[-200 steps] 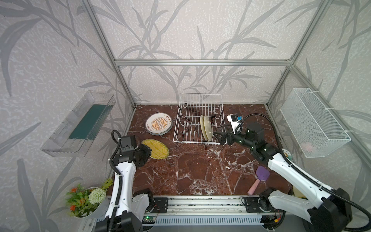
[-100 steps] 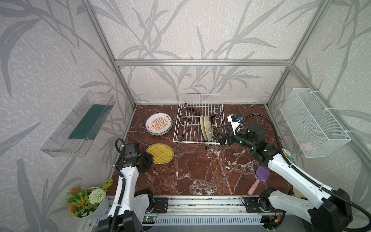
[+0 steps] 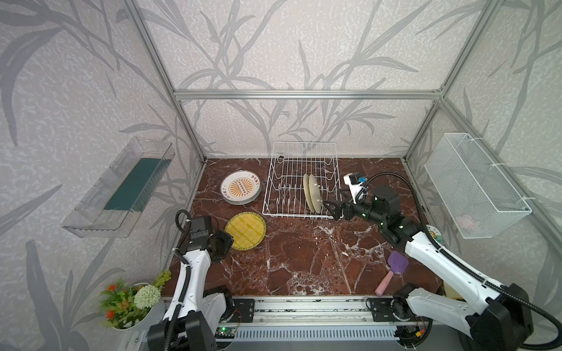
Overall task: Unload the plates from the dish rack
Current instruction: Place a plate at the middle-left of the table, then pick up a plate from the dish rack.
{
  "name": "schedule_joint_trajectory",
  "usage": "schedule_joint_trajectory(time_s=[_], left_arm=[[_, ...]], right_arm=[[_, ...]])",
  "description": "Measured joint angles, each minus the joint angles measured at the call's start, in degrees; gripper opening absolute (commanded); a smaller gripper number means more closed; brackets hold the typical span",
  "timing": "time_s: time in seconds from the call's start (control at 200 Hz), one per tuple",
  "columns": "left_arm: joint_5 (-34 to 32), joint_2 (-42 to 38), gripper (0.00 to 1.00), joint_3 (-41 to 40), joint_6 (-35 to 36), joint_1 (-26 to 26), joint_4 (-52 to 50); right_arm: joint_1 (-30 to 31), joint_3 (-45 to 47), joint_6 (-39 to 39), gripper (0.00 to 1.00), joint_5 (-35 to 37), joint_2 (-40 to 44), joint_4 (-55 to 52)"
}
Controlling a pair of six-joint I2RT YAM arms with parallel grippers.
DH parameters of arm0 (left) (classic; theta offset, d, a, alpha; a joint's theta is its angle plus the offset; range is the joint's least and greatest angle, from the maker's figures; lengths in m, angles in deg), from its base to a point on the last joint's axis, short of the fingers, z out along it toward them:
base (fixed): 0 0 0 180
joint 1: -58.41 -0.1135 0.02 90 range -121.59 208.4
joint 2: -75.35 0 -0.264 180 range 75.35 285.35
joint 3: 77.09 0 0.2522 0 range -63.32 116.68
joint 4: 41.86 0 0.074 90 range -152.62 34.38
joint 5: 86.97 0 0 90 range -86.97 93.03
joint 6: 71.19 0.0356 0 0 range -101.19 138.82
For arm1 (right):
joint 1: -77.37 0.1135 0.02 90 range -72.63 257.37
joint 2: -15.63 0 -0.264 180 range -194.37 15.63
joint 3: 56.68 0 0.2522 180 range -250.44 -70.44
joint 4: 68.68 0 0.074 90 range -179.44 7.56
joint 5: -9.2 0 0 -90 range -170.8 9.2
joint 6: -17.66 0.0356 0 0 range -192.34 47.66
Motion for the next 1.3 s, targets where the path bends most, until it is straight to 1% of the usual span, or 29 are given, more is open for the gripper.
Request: schedule_joint_trajectory(time_s=[0.08, 0.155, 0.3, 0.37, 0.445, 0.475, 0.57, 0.635, 0.73, 0.835, 1.065, 1.195, 1.3], left_arm=[[-1.1, -0.2, 0.43, 0.7, 1.1, 0.0, -1.1], [-2.2, -0.8, 0.51, 2.4, 2.4, 0.0, -2.3], [-3.7, -3.0, 0.71, 8.1, 6.0, 0.0, -3.5], [-3.4, -4.1, 0.81, 11.0, 7.9, 0.0, -3.2], [-2.2, -4.5, 0.87, 14.5, 10.3, 0.4, -2.8], [-1.6, -4.3, 0.92, 16.0, 11.2, 0.7, -2.5], [0.2, -2.4, 0.98, 21.5, 14.1, 2.8, -2.1], [0.9, -0.5, 0.99, 25.1, 16.0, 5.4, -1.8], [1.3, 2.4, 0.99, 29.5, 18.5, 11.0, -0.6], [1.8, 5.7, 0.99, 32.3, 19.8, 16.6, 0.9], [2.3, 15.9, 0.97, 38.7, 21.4, 27.7, 3.7], [3.1, 21.8, 0.94, 41.9, 21.8, 32.6, 5.7], [3.4, 26.2, 0.91, 43.8, 21.9, 35.6, 7.1]], right_arm=[[0.0, 0.0, 0.0, 0.99, 0.0, 0.0, 0.0], [0.0, -0.1, 0.0, 0.99, 0.0, -0.3, -0.1], [0.0, -0.7, -0.1, 0.99, 0.1, -1.0, -0.9], [0.0, -1.0, -0.1, 0.99, 0.6, -1.0, -1.6], [0.0, -1.6, -0.1, 0.99, 1.2, -1.0, -2.3], [0.0, -1.8, -0.1, 0.99, 1.6, -1.0, -2.6], [0.0, -2.3, 0.0, 0.99, 2.7, -1.0, -3.7], [0.0, -2.4, 0.1, 0.99, 3.6, -1.0, -4.2], [0.0, -2.6, 0.3, 0.99, 4.9, -1.0, -5.7], [0.0, -2.7, 0.3, 0.99, 6.6, -0.7, -7.6], [0.0, -3.1, 1.2, 0.99, 10.2, 1.3, -11.6], [-0.3, -3.1, 2.7, 0.99, 12.4, 1.7, -12.7], [-0.6, -3.1, 3.7, 0.99, 13.4, 2.0, -13.1]])
